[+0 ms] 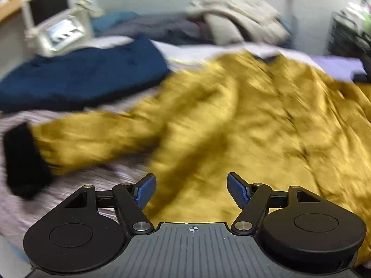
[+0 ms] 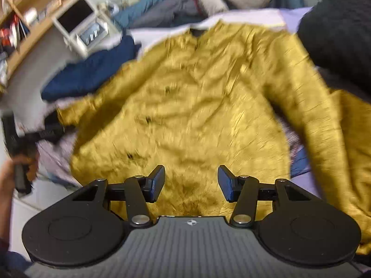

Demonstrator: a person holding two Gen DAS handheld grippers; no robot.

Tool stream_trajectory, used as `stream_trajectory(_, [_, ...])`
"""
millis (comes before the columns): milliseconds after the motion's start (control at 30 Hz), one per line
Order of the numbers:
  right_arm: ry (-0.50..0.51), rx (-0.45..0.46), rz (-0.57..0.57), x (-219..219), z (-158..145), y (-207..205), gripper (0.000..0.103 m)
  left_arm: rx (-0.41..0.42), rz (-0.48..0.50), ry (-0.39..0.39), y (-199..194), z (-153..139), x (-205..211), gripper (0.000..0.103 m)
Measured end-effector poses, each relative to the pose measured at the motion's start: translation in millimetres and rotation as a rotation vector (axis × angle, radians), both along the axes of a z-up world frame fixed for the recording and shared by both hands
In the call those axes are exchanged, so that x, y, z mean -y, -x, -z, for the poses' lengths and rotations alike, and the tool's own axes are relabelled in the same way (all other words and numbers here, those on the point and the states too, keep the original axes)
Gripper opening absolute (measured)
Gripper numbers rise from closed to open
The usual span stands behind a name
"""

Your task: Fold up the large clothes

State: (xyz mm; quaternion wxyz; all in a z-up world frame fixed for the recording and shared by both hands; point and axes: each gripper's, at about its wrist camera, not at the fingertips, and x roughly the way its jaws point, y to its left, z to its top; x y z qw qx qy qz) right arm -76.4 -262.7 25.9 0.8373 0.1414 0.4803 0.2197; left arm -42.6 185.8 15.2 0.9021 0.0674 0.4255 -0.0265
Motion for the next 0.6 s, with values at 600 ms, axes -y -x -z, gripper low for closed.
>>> stream_trajectory(600, [0.142,0.11,0.089,1.7,4.2,28.1,0.064,-0.108,0.029,0.042,-9.0,23.2,42.3,0.103])
